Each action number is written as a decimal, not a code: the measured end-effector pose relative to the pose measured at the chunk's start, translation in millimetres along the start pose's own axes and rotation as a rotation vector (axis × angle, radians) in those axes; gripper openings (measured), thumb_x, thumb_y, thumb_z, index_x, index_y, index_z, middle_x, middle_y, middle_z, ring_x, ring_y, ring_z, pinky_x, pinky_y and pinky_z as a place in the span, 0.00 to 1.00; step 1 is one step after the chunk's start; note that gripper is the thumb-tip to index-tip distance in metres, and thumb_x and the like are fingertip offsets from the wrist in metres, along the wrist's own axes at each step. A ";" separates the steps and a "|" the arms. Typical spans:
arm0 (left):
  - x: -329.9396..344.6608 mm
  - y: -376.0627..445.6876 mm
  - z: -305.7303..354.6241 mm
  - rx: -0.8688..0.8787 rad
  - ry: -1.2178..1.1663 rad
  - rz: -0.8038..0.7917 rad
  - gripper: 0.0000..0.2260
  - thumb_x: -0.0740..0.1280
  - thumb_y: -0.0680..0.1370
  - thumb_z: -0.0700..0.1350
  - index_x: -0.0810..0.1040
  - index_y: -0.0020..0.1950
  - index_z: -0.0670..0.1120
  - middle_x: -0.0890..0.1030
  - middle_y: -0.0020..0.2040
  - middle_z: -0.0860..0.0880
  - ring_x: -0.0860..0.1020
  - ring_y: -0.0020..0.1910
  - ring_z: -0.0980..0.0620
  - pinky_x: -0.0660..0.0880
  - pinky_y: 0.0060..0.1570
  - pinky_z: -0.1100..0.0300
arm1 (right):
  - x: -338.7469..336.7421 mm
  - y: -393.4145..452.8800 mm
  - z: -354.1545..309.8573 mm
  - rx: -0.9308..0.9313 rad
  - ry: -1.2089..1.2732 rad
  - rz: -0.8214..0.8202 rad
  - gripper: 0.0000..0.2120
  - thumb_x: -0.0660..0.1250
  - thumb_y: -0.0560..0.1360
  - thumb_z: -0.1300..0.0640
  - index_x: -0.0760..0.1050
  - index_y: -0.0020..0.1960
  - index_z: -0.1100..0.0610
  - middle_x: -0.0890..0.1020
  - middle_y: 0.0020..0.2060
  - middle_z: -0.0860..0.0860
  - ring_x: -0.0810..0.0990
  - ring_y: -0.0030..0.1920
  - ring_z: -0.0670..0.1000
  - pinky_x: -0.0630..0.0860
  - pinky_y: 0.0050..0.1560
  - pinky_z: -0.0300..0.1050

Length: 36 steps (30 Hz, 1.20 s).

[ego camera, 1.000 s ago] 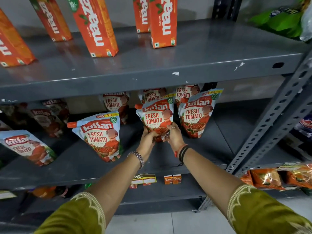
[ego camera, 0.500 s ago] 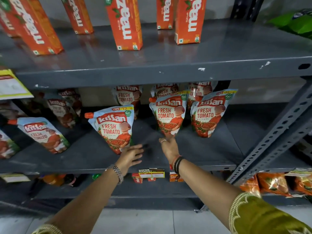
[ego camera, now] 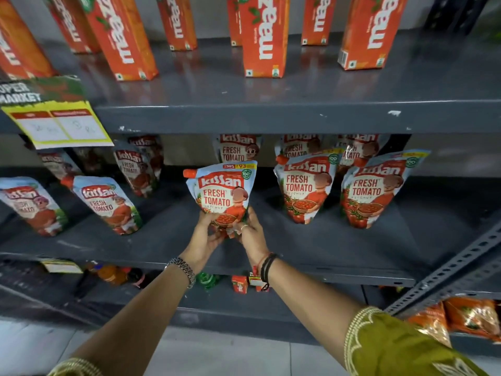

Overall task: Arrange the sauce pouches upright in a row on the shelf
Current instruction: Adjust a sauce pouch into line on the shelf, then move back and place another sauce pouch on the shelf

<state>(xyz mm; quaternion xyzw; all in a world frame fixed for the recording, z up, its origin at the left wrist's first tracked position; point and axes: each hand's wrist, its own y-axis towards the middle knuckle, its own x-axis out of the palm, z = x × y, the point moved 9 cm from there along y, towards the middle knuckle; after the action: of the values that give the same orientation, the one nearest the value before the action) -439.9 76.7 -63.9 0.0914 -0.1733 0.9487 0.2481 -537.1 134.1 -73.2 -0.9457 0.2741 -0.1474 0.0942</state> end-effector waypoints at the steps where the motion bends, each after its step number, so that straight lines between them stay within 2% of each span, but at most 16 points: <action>1: 3.4 4.4 1.2 -0.001 -0.012 -0.007 0.22 0.60 0.76 0.49 0.67 0.69 0.46 0.79 0.53 0.48 0.79 0.51 0.49 0.76 0.50 0.57 | -3.5 3.6 -5.2 -0.012 0.011 0.009 0.26 0.59 0.67 0.65 0.69 0.65 0.52 0.80 0.53 0.60 0.77 0.52 0.56 0.75 0.54 0.53; 3: 12.3 14.5 5.3 0.000 -0.029 -0.023 0.21 0.60 0.76 0.49 0.68 0.69 0.44 0.79 0.52 0.47 0.78 0.50 0.49 0.76 0.51 0.56 | -9.0 16.0 -14.0 -0.017 0.035 0.029 0.25 0.57 0.69 0.69 0.70 0.63 0.52 0.79 0.51 0.58 0.76 0.50 0.55 0.75 0.51 0.51; 7: 30.5 31.1 14.0 0.007 -0.041 -0.035 0.18 0.58 0.77 0.48 0.69 0.66 0.43 0.79 0.50 0.47 0.78 0.48 0.50 0.76 0.48 0.58 | -17.4 40.9 -19.4 -0.009 0.017 0.093 0.29 0.57 0.72 0.66 0.63 0.71 0.51 0.78 0.61 0.59 0.77 0.60 0.59 0.74 0.63 0.58; 10: 35.8 38.3 17.3 0.015 -0.043 -0.037 0.16 0.58 0.78 0.47 0.69 0.65 0.45 0.79 0.50 0.49 0.78 0.49 0.51 0.76 0.46 0.60 | -21.3 56.3 -13.8 0.012 0.003 0.117 0.32 0.60 0.70 0.64 0.61 0.72 0.50 0.77 0.64 0.58 0.76 0.62 0.58 0.72 0.65 0.59; 12: 36.5 36.9 16.2 0.013 -0.047 -0.052 0.14 0.58 0.78 0.47 0.70 0.63 0.46 0.79 0.51 0.50 0.78 0.53 0.51 0.76 0.51 0.59 | -24.6 56.0 -4.7 0.035 -0.009 0.128 0.27 0.61 0.69 0.65 0.68 0.68 0.54 0.78 0.61 0.58 0.76 0.61 0.58 0.72 0.65 0.57; 14: 23.6 35.2 7.8 -0.018 -0.036 -0.022 0.14 0.57 0.79 0.47 0.70 0.63 0.47 0.78 0.54 0.52 0.74 0.61 0.50 0.70 0.64 0.55 | -27.6 43.9 5.1 0.038 -0.062 0.185 0.19 0.61 0.69 0.63 0.74 0.59 0.56 0.80 0.55 0.58 0.77 0.59 0.59 0.72 0.63 0.54; 17: -28.2 29.9 -4.7 -0.029 0.016 0.189 0.21 0.58 0.80 0.46 0.63 0.72 0.42 0.72 0.64 0.48 0.70 0.67 0.49 0.65 0.68 0.54 | -30.4 14.1 13.2 0.009 -0.119 0.342 0.17 0.59 0.71 0.65 0.76 0.58 0.59 0.80 0.56 0.57 0.76 0.56 0.54 0.71 0.62 0.49; 20: -97.2 19.2 -2.3 0.027 0.086 0.426 0.18 0.60 0.79 0.40 0.69 0.68 0.38 0.75 0.60 0.42 0.75 0.58 0.47 0.70 0.57 0.61 | -2.6 1.0 22.3 0.004 -0.174 0.313 0.17 0.59 0.72 0.67 0.75 0.59 0.59 0.79 0.54 0.52 0.76 0.55 0.50 0.70 0.63 0.44; 22: -139.9 7.2 12.2 0.060 0.165 0.581 0.15 0.59 0.78 0.37 0.71 0.64 0.34 0.75 0.62 0.37 0.75 0.57 0.44 0.71 0.47 0.69 | 29.5 2.7 28.8 0.002 -0.184 0.250 0.16 0.60 0.72 0.67 0.75 0.58 0.59 0.79 0.54 0.51 0.78 0.57 0.53 0.72 0.65 0.49; 23: -162.5 -0.2 22.6 0.073 0.215 0.673 0.15 0.59 0.78 0.36 0.70 0.64 0.33 0.74 0.63 0.35 0.74 0.59 0.41 0.71 0.49 0.67 | 49.0 3.5 32.4 0.009 -0.178 0.217 0.16 0.61 0.72 0.66 0.74 0.59 0.59 0.79 0.55 0.52 0.78 0.58 0.54 0.72 0.65 0.51; 25: -207.5 -14.3 44.3 0.069 0.315 0.847 0.20 0.61 0.77 0.37 0.65 0.67 0.32 0.68 0.67 0.32 0.69 0.65 0.36 0.66 0.61 0.55 | 96.4 6.6 39.4 0.040 -0.123 0.143 0.18 0.62 0.73 0.66 0.71 0.63 0.61 0.78 0.57 0.52 0.77 0.57 0.53 0.71 0.66 0.51; 27: -244.4 -20.5 60.0 0.064 0.278 0.948 0.24 0.62 0.76 0.37 0.60 0.70 0.33 0.63 0.69 0.33 0.66 0.68 0.37 0.62 0.67 0.52 | 138.2 9.5 44.2 0.077 -0.006 0.092 0.23 0.63 0.74 0.65 0.65 0.68 0.60 0.74 0.62 0.51 0.76 0.60 0.54 0.70 0.67 0.52; 29: -276.4 -10.6 65.2 0.046 0.148 0.891 0.25 0.60 0.77 0.37 0.58 0.73 0.37 0.66 0.67 0.41 0.69 0.64 0.43 0.65 0.65 0.53 | 182.3 9.9 47.6 0.122 0.115 0.051 0.28 0.63 0.75 0.63 0.59 0.72 0.57 0.68 0.66 0.52 0.72 0.65 0.54 0.69 0.69 0.52; 31: -294.6 11.0 70.1 0.031 0.013 0.656 0.23 0.56 0.77 0.36 0.60 0.73 0.40 0.69 0.58 0.46 0.70 0.58 0.47 0.69 0.58 0.55 | 229.7 12.3 54.5 0.172 0.220 0.016 0.29 0.61 0.76 0.63 0.55 0.74 0.55 0.68 0.60 0.50 0.72 0.63 0.51 0.68 0.68 0.50; 33: -289.4 26.0 78.6 0.038 -0.037 0.420 0.17 0.56 0.75 0.38 0.70 0.64 0.42 0.76 0.53 0.46 0.75 0.55 0.47 0.73 0.51 0.59 | 260.9 18.2 58.8 0.171 0.274 -0.011 0.28 0.59 0.76 0.63 0.56 0.74 0.54 0.74 0.53 0.50 0.76 0.56 0.50 0.71 0.60 0.47; 36: -278.9 35.6 95.3 0.058 -0.017 0.208 0.11 0.60 0.70 0.43 0.77 0.48 0.45 0.80 0.45 0.47 0.78 0.43 0.50 0.77 0.39 0.62 | 289.7 29.2 57.5 0.107 0.283 0.030 0.21 0.58 0.75 0.64 0.68 0.68 0.57 0.80 0.57 0.62 0.81 0.53 0.59 0.78 0.47 0.45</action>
<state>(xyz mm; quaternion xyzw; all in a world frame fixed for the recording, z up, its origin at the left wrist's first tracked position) -209.6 -110.5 -58.4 0.0884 -0.1563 0.9731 0.1441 -298.9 -42.9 -68.9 -0.9048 0.2907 -0.2922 0.1068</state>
